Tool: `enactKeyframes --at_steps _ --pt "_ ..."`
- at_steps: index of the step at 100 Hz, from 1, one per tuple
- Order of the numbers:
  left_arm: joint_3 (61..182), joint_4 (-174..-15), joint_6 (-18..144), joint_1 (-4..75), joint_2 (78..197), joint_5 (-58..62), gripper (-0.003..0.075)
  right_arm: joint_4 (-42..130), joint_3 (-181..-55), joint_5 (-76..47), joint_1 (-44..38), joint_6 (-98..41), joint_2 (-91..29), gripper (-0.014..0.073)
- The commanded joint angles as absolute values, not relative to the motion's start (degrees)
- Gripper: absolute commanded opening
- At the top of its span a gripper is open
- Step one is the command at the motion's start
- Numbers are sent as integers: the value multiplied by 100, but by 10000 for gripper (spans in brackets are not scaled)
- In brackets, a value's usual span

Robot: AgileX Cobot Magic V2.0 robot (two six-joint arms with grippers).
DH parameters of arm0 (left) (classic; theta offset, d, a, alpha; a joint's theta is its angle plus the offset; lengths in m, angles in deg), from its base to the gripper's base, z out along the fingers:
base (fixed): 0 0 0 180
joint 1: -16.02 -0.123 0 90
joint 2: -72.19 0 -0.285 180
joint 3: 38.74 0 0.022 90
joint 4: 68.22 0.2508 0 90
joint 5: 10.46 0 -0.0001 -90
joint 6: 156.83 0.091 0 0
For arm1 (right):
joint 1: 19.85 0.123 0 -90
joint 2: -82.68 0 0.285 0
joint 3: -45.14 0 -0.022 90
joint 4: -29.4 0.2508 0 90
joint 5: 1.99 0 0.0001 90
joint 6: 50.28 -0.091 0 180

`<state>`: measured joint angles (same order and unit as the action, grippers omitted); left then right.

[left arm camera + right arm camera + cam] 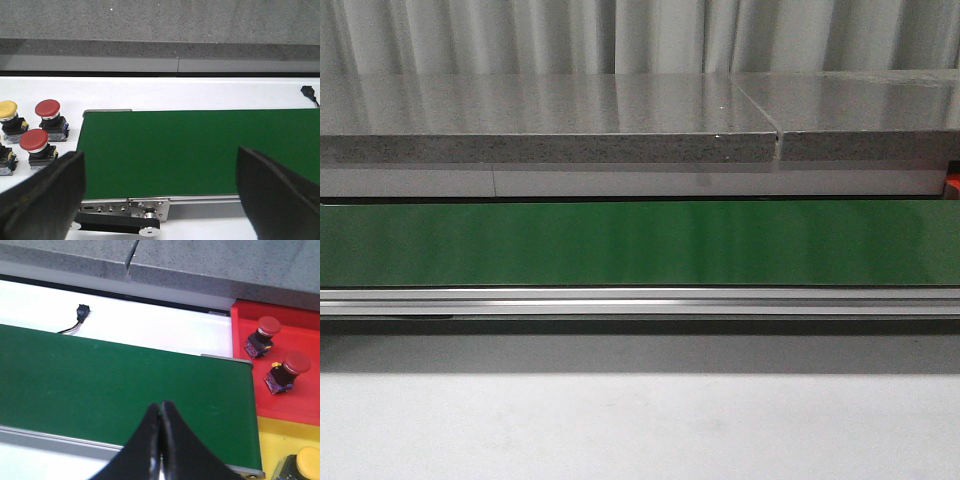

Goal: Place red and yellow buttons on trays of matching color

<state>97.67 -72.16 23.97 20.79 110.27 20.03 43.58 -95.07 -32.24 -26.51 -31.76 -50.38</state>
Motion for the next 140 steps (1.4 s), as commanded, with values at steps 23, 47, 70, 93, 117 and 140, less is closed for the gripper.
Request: enactKeyframes --at_steps 23,47,70,93,117,140 --pt "10334 -7225 1599 1883 11377 1391 627 4421 -9660 -2866 -2622 -3129 -5064 -68" --pt "11409 -7285 1023 875 12918 1876 627 4421 -9660 -2866 -2622 -3129 -5064 -68" --pt "12103 -7480 1023 17 14579 1887 627 4421 -9660 -2866 -2622 -3129 -5064 -68" --pt "12372 -7579 1034 -213 15824 1896 618 4421 -9660 -2866 -2622 -3129 -5064 -68" --pt "12551 -7558 1044 -213 16576 1690 618 4421 -9660 -2866 -2622 -3129 -5064 -68" --pt "12953 -7523 1044 -213 17205 1714 618 4421 -9660 -2866 -2622 -3129 -5064 -68"
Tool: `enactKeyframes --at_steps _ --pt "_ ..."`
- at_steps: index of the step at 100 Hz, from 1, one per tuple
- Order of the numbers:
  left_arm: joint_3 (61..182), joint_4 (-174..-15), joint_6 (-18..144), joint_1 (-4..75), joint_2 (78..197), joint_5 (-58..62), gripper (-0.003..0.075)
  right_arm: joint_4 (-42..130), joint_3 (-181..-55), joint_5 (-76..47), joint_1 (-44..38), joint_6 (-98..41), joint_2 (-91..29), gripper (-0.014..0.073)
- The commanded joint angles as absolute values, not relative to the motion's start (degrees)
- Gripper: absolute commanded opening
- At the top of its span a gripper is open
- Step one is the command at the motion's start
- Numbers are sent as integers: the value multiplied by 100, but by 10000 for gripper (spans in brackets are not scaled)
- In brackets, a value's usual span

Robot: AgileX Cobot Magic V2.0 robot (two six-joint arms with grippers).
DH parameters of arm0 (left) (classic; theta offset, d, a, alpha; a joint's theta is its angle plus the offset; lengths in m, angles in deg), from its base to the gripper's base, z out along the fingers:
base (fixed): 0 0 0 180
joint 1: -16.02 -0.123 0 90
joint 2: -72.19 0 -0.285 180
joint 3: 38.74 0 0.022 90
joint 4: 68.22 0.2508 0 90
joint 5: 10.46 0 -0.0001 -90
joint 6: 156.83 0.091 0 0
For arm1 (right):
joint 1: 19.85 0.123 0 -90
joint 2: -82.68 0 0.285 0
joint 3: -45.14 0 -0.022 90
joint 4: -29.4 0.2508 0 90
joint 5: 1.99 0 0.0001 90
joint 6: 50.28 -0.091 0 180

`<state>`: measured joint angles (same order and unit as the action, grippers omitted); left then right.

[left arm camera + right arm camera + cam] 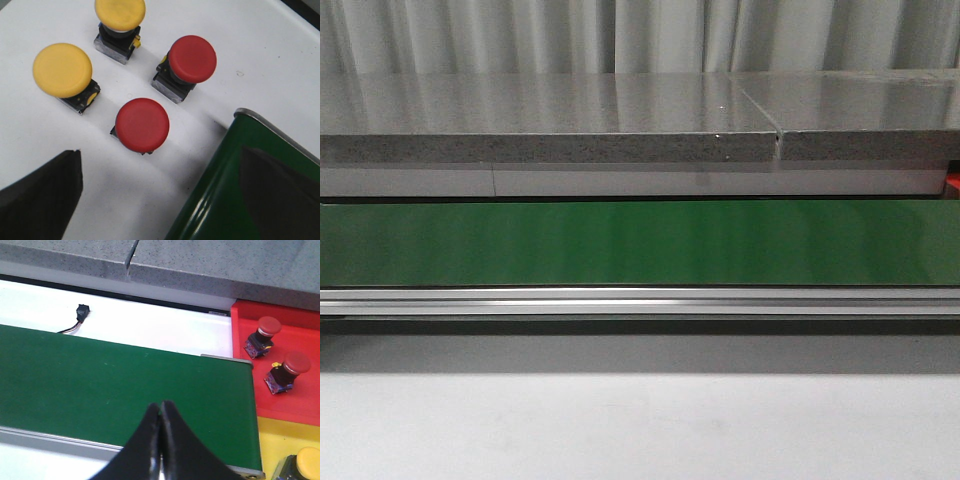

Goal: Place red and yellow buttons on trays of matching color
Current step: 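Lower the left gripper onto another red button and grasp it, then carry the red button onto the green belt and lower it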

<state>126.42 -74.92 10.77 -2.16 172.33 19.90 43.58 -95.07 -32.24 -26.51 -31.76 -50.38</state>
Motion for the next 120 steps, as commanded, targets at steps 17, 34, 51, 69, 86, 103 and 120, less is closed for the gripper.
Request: enactKeyframes --at_steps 17,34,51,69,86,103,120 --pt "13259 -7512 1044 -213 17599 1764 618 4421 -9660 -2866 -2622 -3129 -5064 -68" --pt "13388 -7486 1044 -222 17899 1808 618 4421 -9660 -2866 -2622 -3129 -5064 -68" --pt "13440 -7401 1044 -244 18126 1798 618 4421 -9660 -2866 -2622 -3129 -5064 -68" --pt "13471 -7362 1044 -244 18327 1798 618 4421 -9660 -2866 -2622 -3129 -5064 -68" --pt "13471 -7362 1044 -244 18360 1775 617 4421 -9660 -2866 -2622 -3129 -5064 -68" --pt "13471 -7262 1044 -244 18360 1762 489 4421 -9660 -2866 -2622 -3129 -5064 -68" --pt "13471 -7264 1044 -244 18349 1775 242 4421 -9660 -2866 -2622 -3129 -5064 -68"
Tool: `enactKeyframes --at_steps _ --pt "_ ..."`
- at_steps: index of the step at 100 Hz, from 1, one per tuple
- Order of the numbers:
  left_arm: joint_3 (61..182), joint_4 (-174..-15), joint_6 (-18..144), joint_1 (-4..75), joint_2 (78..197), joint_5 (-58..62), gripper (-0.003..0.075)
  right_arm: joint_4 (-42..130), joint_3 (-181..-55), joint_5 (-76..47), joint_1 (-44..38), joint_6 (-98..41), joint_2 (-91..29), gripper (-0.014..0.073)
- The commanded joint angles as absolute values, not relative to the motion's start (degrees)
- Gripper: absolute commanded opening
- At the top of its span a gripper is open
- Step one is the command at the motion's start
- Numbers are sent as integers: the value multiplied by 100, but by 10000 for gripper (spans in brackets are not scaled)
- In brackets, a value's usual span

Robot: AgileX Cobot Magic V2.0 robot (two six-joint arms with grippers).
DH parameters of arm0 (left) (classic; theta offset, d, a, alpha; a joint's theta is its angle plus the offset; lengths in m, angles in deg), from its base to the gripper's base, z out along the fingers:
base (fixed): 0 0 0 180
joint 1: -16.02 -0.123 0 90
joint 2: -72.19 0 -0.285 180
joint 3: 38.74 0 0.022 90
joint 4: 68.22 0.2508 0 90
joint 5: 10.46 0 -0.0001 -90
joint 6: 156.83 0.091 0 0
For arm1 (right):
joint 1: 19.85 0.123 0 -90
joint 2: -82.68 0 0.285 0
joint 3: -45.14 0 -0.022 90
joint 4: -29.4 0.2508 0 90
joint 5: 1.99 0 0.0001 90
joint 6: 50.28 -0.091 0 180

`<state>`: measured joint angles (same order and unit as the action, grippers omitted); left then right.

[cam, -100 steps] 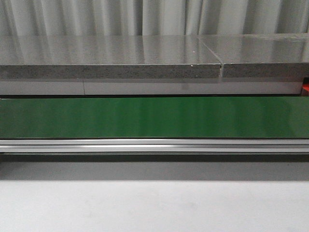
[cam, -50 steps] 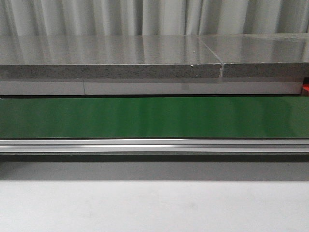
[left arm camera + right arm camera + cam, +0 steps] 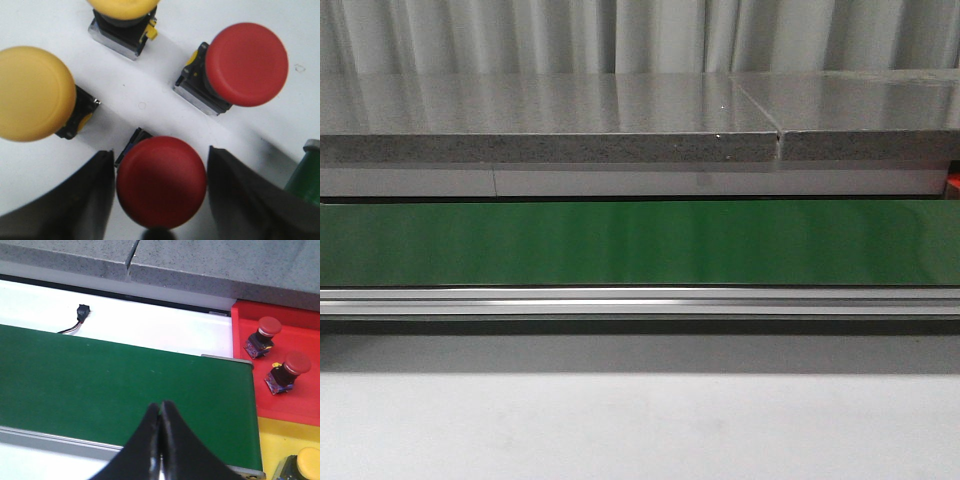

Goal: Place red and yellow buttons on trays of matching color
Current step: 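Carry the red button onto the green belt and lower it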

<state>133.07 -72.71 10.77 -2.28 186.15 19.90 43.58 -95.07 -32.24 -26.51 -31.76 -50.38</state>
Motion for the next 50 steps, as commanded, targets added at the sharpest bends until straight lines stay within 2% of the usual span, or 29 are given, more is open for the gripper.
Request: enactKeyframes --at_steps 1,14,28,50 --pt "13471 -7264 1044 -244 18349 1776 232 4421 -9660 -2866 -2622 -3129 -5064 -68" --pt "13484 -7264 1044 -233 18230 1874 83 4421 -9660 -2866 -2622 -3129 -5064 -68" --pt "13496 -7264 1044 -223 17862 1940 -20 4421 -9660 -2866 -2622 -3129 -5064 -68" --pt "13496 -7264 1080 -96 16875 2128 -19 4421 -9660 -2866 -2622 -3129 -5064 -68"
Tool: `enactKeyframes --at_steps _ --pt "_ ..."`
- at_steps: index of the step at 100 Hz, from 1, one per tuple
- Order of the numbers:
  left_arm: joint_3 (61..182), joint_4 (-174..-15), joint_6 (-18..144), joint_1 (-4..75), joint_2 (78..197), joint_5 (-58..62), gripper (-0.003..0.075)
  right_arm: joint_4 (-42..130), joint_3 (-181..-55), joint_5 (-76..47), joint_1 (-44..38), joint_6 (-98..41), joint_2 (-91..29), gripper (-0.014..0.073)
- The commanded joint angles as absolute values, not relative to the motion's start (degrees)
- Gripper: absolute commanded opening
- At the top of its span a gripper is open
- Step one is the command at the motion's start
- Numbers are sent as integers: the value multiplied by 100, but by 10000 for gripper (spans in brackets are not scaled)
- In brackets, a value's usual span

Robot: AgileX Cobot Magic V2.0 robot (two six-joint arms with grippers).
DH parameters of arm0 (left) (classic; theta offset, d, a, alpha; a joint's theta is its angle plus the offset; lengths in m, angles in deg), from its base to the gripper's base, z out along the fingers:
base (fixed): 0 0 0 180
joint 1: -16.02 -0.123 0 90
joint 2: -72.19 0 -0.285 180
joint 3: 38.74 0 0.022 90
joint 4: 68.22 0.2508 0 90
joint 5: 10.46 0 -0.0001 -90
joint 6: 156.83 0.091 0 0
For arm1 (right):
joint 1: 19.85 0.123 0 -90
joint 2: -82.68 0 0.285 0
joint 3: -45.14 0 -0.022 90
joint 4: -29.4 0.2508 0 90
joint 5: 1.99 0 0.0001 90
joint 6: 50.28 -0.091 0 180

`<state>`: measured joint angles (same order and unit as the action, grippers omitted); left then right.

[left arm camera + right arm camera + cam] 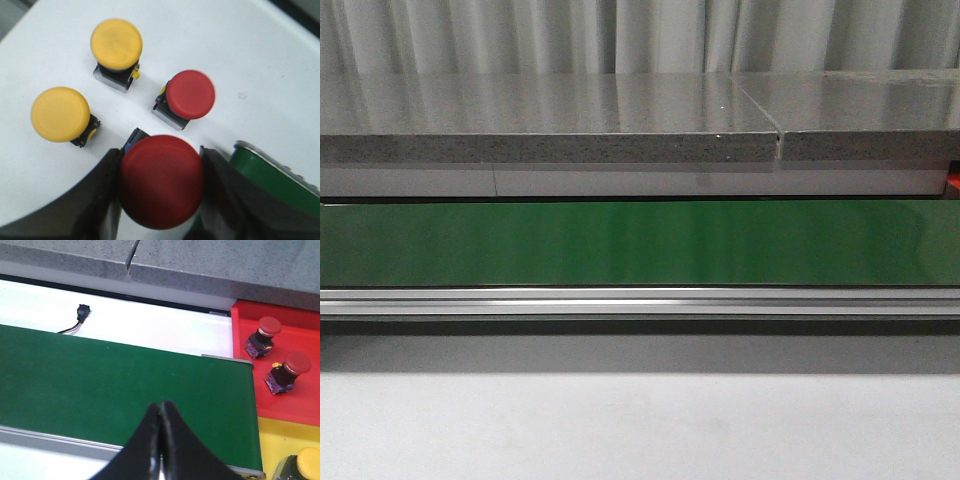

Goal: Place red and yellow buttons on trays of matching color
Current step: 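Carry the red button onto the green belt and lower it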

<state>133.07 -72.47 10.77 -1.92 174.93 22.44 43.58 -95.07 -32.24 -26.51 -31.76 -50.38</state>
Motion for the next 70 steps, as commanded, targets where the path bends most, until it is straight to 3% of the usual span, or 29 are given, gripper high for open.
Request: enactKeyframes --at_steps 1,28,70 --pt "13496 -7264 1103 -93 16845 2155 -19 4421 -9660 -2866 -2622 -3129 -5064 -68" --pt "13496 -7277 1613 502 16261 2786 -19 4421 -9660 -2866 -2622 -3129 -5064 -68" --pt "13029 -7277 1641 936 16307 2523 -19 4421 -9660 -2866 -2622 -3129 -5064 -68"
